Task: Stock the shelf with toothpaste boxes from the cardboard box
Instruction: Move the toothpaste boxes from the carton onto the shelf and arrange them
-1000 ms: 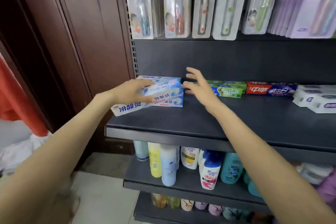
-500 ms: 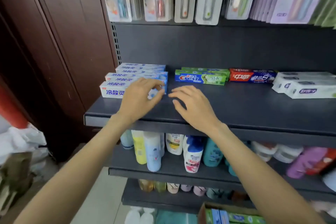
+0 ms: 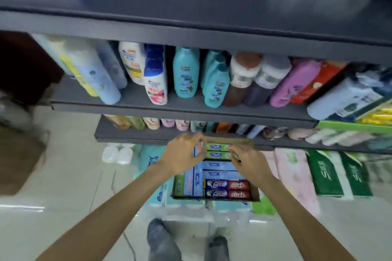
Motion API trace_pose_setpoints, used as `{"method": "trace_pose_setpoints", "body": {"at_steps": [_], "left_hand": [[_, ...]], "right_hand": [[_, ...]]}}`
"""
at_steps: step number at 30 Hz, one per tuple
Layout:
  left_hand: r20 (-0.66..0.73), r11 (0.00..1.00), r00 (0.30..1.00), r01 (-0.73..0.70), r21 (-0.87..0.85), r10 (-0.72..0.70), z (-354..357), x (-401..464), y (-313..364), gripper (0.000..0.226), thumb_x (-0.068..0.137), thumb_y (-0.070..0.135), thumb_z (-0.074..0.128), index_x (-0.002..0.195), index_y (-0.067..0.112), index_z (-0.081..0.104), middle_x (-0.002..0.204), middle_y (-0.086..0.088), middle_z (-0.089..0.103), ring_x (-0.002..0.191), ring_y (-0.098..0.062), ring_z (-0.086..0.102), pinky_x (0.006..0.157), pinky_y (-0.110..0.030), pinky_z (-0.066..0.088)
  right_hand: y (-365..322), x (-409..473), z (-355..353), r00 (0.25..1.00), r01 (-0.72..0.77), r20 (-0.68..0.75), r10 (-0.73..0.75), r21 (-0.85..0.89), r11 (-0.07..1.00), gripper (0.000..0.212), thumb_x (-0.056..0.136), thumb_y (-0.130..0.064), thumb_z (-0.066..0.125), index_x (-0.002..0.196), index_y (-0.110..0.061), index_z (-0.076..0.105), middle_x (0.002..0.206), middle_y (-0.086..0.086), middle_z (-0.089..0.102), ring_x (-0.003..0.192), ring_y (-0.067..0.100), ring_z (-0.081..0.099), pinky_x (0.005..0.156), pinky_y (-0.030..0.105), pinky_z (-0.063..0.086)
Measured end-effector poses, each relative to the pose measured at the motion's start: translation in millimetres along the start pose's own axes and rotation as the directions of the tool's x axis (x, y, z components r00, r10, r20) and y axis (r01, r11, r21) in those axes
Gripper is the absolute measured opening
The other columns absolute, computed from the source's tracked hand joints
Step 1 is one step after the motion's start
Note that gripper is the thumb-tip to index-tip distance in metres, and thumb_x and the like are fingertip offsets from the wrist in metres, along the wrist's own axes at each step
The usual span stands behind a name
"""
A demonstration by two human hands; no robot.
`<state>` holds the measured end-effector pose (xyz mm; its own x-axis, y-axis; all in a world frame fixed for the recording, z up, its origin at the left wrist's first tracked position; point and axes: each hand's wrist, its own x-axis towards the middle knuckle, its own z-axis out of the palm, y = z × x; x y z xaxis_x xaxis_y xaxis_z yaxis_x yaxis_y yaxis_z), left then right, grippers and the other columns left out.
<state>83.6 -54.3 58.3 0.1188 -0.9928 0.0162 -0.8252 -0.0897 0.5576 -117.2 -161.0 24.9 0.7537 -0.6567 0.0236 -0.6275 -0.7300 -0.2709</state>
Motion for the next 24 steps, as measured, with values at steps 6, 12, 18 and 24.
{"method": "trace_pose_setpoints", "body": {"at_steps": [6, 12, 18, 24], "left_hand": [[0.360, 0.921, 0.859, 0.277, 0.273, -0.364, 133.4, -3.4, -30.9, 0.066, 0.090, 0.049, 0.050, 0.146, 0.024, 0.024, 0.152, -0.003, 0.023, 0.141, -0.023, 0.017, 0.114, -0.038, 0.020], [0.271, 0.863, 0.840, 0.374, 0.339, -0.470, 190.5, -16.2, -56.0, 0.089, 0.084, 0.061, 0.051, 0.150, 0.028, 0.002, 0.159, 0.000, -0.006, 0.145, -0.027, -0.009, 0.117, -0.043, 0.002], [0.108, 0.893, 0.906, 0.372, 0.253, -0.408, 203.4, -28.1, -68.2, 0.096, 0.069, 0.053, 0.074, 0.146, 0.018, 0.030, 0.155, -0.012, 0.022, 0.141, -0.035, 0.021, 0.112, -0.050, 0.027], [0.033, 0.795, 0.820, 0.542, 0.272, -0.571, 215.0, -9.9, -49.0, 0.093, 0.068, 0.046, 0.077, 0.141, 0.005, 0.035, 0.143, -0.027, 0.032, 0.120, -0.042, 0.039, 0.100, -0.049, 0.037]], "right_hand": [[73.8, -30.3, 78.8, 0.922, -0.046, 0.384, 0.059, -0.041, 0.998, 0.048, 0.071, -0.016, 0.075, 0.117, -0.016, 0.063, 0.109, 0.007, 0.065, 0.105, 0.031, 0.062, 0.084, 0.036, 0.053], [87.4, -4.6, 139.6, 0.859, 0.100, 0.512, -0.009, -0.149, 0.984, 0.074, 0.086, -0.030, 0.064, 0.148, -0.021, 0.023, 0.146, 0.005, 0.033, 0.133, 0.026, 0.031, 0.106, 0.037, 0.030], [70.4, 8.2, 174.6, 0.804, 0.002, 0.589, 0.079, -0.137, 0.991, 0.082, 0.083, -0.035, 0.069, 0.147, -0.019, 0.020, 0.144, 0.014, 0.025, 0.129, 0.033, 0.033, 0.108, 0.044, 0.032], [76.8, 5.9, 176.9, 0.832, 0.092, 0.553, 0.045, -0.217, 0.972, 0.086, 0.079, -0.026, 0.074, 0.146, -0.023, 0.021, 0.143, 0.011, 0.027, 0.124, 0.031, 0.042, 0.102, 0.044, 0.037]]}}
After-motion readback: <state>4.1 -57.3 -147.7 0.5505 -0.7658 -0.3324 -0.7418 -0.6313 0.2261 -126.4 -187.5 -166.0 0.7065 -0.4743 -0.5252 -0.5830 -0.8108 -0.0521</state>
